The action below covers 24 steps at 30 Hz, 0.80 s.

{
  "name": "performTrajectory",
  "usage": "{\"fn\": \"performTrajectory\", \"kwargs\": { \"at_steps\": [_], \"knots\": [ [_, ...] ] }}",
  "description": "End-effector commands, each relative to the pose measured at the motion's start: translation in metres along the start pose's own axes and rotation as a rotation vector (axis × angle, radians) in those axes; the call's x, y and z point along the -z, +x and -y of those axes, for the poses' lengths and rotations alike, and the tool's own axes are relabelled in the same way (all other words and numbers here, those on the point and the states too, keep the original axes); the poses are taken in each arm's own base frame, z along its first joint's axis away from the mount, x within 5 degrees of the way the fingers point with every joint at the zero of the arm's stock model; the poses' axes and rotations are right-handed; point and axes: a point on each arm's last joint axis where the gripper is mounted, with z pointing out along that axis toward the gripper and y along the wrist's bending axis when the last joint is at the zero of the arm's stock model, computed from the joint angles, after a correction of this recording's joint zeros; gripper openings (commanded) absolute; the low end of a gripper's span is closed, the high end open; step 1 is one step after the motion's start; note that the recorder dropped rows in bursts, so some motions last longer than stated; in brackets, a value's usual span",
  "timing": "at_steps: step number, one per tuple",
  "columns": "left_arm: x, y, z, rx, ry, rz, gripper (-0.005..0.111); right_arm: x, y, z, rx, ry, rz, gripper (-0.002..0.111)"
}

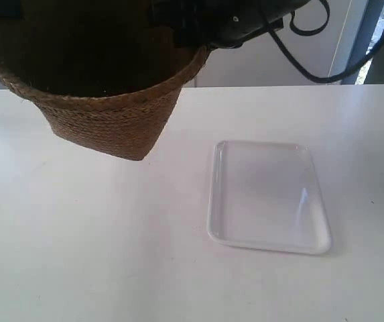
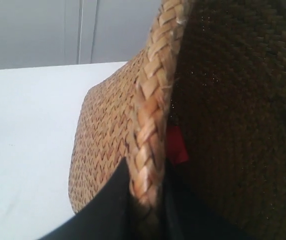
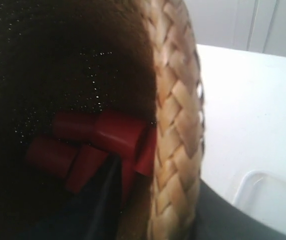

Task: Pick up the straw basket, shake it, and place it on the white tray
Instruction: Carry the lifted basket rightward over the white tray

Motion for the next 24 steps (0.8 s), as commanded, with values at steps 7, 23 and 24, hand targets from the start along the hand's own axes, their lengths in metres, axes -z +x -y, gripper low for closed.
{"fn": "performTrajectory", "kwargs": {
  "at_steps": [7, 23, 24],
  "knots": [
    [-0.001, 0.020, 0.001, -0.054, 0.030, -0.033, 0.000, 0.028, 0.018, 0.011, 0.066, 0.105, -0.085, 0.000],
    [0.021, 0.070, 0.027, 0.041, 0.204, 0.154, 0.000, 0.098, 0.048, 0.020, 0.158, 0.199, -0.061, 0.000],
    [0.022, 0.072, 0.030, 0.039, 0.203, 0.166, 0.000, 0.098, 0.048, 0.019, 0.164, 0.196, -0.057, 0.000]
  ]
}}
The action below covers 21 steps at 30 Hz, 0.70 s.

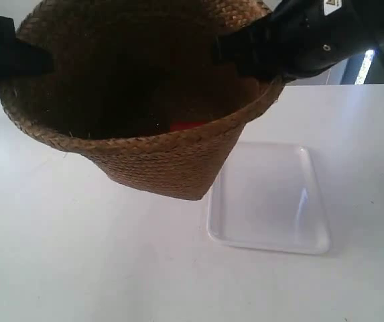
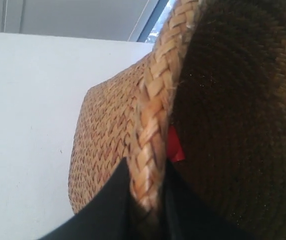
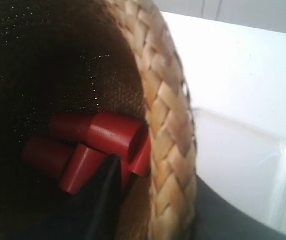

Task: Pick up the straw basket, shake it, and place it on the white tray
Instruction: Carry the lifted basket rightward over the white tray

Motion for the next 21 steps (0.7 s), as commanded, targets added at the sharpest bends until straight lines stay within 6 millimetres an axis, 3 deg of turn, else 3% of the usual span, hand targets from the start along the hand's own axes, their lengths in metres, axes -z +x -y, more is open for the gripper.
{"fn": "performTrajectory", "kwargs": {
  "at_steps": [1, 5, 10, 16, 21],
  "knots": [
    [0.010, 0.005, 0.016, -0.077, 0.004, 0.121, 0.000, 0.011, 0.001, 0.005, 0.115, 0.046, 0.007, 0.000],
    [0.006, 0.020, 0.024, -0.069, -0.003, 0.157, 0.000, 0.007, 0.004, -0.006, 0.160, 0.024, -0.002, 0.000],
    [-0.002, 0.034, 0.026, -0.054, -0.021, 0.158, 0.000, -0.006, 0.022, -0.016, 0.150, 0.024, -0.018, 0.000],
    [-0.003, 0.037, 0.028, -0.057, -0.017, 0.159, 0.000, -0.014, 0.045, -0.030, 0.172, -0.017, -0.060, 0.000],
    [-0.004, 0.040, 0.030, -0.081, 0.002, 0.132, 0.000, -0.011, 0.048, -0.034, 0.172, -0.032, -0.075, 0.000]
  ]
}}
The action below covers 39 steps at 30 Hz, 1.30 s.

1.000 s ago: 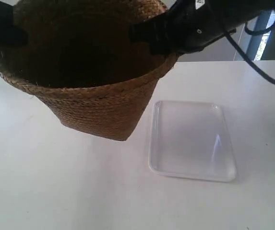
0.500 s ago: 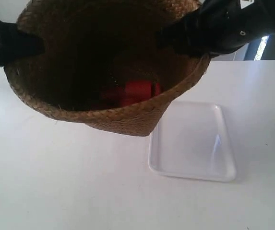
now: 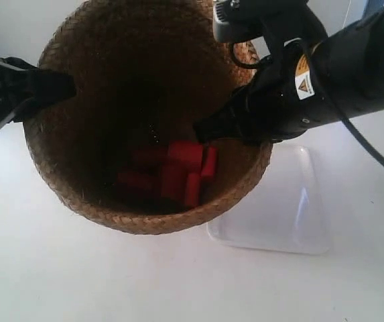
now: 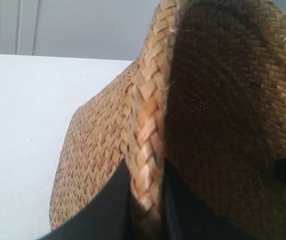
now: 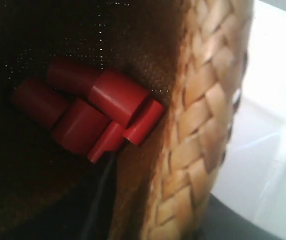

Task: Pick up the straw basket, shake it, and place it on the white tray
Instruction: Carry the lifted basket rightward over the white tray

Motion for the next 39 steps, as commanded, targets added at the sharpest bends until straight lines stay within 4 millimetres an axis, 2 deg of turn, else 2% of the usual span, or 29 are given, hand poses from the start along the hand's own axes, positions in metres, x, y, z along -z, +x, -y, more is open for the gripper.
{"fn": "performTrajectory", "kwargs": {
  "at_steps": [1, 6, 8, 10, 13, 16, 21, 24, 26, 29, 32, 34, 39],
  "knots": [
    [0.005, -0.005, 0.005, -0.037, 0.019, 0.026, 0.000, 0.003, 0.001, -0.004, 0.018, -0.019, 0.007, 0.000],
    [0.005, -0.003, 0.006, -0.078, 0.034, 0.002, 0.000, 0.007, -0.005, -0.007, 0.002, -0.053, 0.082, 0.000],
    [0.006, 0.002, 0.012, -0.206, 0.088, -0.063, 0.000, 0.006, -0.001, -0.007, 0.001, -0.054, 0.039, 0.000],
    [0.008, 0.003, 0.017, -0.223, 0.140, -0.109, 0.000, 0.004, 0.004, -0.005, 0.019, -0.027, -0.027, 0.000],
    [0.007, 0.001, 0.016, -0.224, 0.125, -0.093, 0.000, 0.003, 0.006, -0.003, 0.044, 0.000, -0.049, 0.000],
    [0.007, -0.005, 0.006, -0.227, 0.042, -0.058, 0.000, 0.003, 0.002, -0.004, 0.032, -0.018, -0.005, 0.000],
    [0.003, 0.002, -0.011, -0.251, -0.015, -0.159, 0.000, 0.003, -0.001, -0.006, 0.016, -0.034, 0.030, 0.000],
    [0.001, 0.008, -0.023, -0.256, -0.056, -0.355, 0.000, 0.003, -0.001, -0.006, 0.016, -0.035, 0.032, 0.000],
    [0.001, 0.000, -0.029, -0.272, -0.133, -0.414, 0.000, 0.003, -0.002, -0.006, 0.021, -0.033, 0.037, 0.000],
    [0.003, -0.016, -0.025, -0.206, -0.170, -0.367, 0.000, 0.003, -0.005, -0.007, -0.006, -0.047, 0.073, 0.000],
    [0.002, -0.017, -0.025, -0.191, -0.164, -0.346, 0.000, -0.002, -0.003, -0.008, -0.047, -0.042, 0.049, 0.000],
    [0.000, -0.019, -0.027, -0.154, -0.183, -0.288, 0.000, -0.013, 0.000, -0.008, -0.047, -0.020, 0.012, 0.000],
    [-0.004, -0.023, -0.029, -0.049, -0.193, -0.165, 0.000, -0.025, -0.003, -0.005, -0.049, 0.046, 0.041, 0.000]
  ]
}}
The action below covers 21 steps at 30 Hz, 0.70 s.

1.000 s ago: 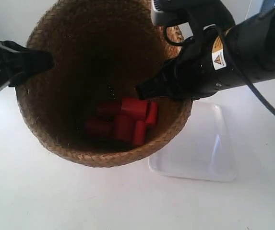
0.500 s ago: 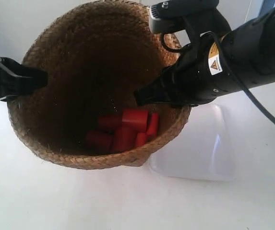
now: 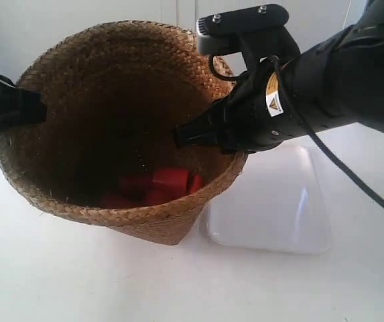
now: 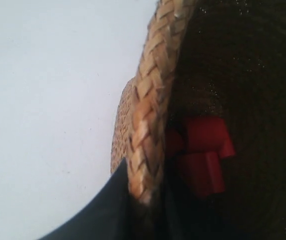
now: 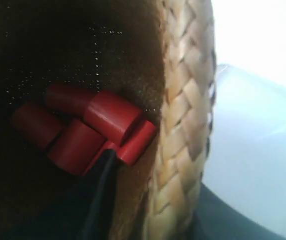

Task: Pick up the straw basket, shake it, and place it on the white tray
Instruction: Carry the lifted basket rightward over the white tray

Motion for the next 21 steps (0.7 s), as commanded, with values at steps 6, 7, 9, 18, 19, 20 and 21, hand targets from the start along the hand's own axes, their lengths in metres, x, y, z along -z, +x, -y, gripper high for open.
{"fn": "performTrajectory", "kwargs": {
  "at_steps": [6, 7, 9, 18, 19, 20, 21],
  "knots": [
    [-0.013, -0.008, 0.011, 0.042, 0.032, 0.119, 0.000, -0.001, -0.008, 0.007, 0.042, 0.082, 0.081, 0.000],
    [-0.016, -0.007, 0.012, 0.022, 0.033, 0.107, 0.000, -0.001, -0.008, 0.007, 0.038, 0.081, 0.077, 0.000],
    [-0.019, -0.006, 0.012, -0.025, 0.030, 0.099, 0.000, 0.000, -0.006, 0.008, 0.036, 0.096, 0.059, 0.000],
    [-0.020, -0.004, 0.013, -0.067, 0.032, 0.058, 0.000, 0.009, -0.008, 0.011, 0.042, 0.102, 0.080, 0.000],
    [-0.022, -0.004, 0.012, -0.077, 0.025, 0.057, 0.000, 0.006, -0.008, 0.010, 0.055, 0.105, 0.080, 0.000],
    [-0.022, -0.004, 0.012, -0.077, 0.024, 0.059, 0.000, 0.005, -0.008, 0.010, 0.061, 0.105, 0.081, 0.000],
    [-0.021, -0.005, 0.012, -0.080, 0.026, 0.056, 0.000, 0.004, -0.009, 0.010, 0.061, 0.105, 0.082, 0.000]
  ]
}}
